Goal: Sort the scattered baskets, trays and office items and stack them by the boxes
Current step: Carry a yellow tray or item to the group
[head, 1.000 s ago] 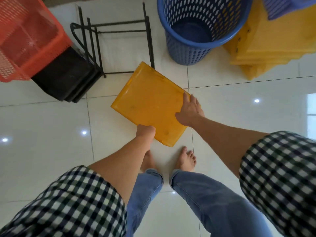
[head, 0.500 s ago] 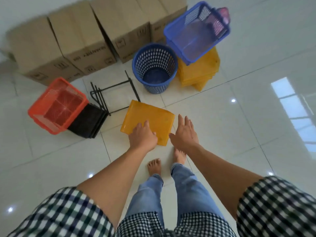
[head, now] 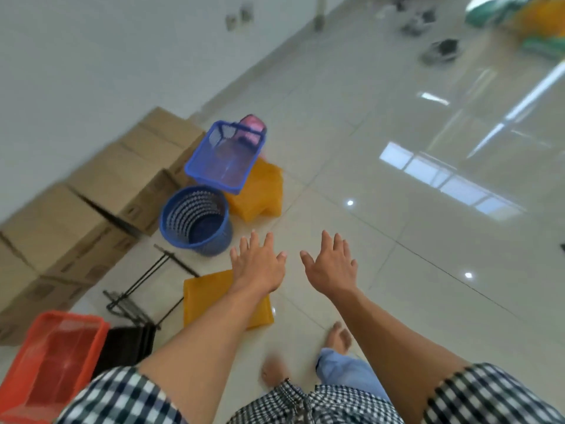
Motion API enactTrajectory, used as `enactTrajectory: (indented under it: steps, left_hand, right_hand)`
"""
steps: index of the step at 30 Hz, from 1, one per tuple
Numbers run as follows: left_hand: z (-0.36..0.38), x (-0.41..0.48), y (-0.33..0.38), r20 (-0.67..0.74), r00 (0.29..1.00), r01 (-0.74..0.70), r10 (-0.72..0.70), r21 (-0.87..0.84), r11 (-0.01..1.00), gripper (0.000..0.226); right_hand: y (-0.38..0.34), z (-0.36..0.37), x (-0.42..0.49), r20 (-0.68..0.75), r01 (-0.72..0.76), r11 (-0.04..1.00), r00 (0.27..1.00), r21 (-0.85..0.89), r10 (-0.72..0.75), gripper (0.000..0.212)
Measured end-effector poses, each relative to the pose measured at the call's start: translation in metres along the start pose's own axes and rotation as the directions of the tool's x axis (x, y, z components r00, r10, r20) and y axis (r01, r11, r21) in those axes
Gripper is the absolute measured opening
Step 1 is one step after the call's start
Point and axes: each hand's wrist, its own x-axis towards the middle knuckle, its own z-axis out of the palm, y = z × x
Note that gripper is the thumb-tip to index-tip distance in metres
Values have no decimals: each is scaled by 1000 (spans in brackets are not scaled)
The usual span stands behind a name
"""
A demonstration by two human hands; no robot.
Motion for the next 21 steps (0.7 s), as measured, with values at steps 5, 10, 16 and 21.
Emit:
enactTrajectory:
  steps: [5, 10, 16, 21]
  left_hand:
    - [-11, 7, 110, -17, 973, -225, 231, 166, 960, 67]
    - [-5, -8, 251, 10, 882, -455, 472, 288, 843, 68]
    - [31, -56, 413, 83, 725, -661, 683, 360, 658, 67]
    - [73, -109, 519, 166, 571, -785, 804, 398, 475, 67]
  right_hand:
    - [79, -60, -1, -111, -194, 969, 971, 153, 212, 77]
    - [188, -126, -11, -207, -352, 881, 881, 317, 426, 78]
    - [330, -192, -43, -266, -469, 741, 727, 480, 633, 79]
    - [430, -225, -84, -279, -527, 609, 575, 593, 769, 78]
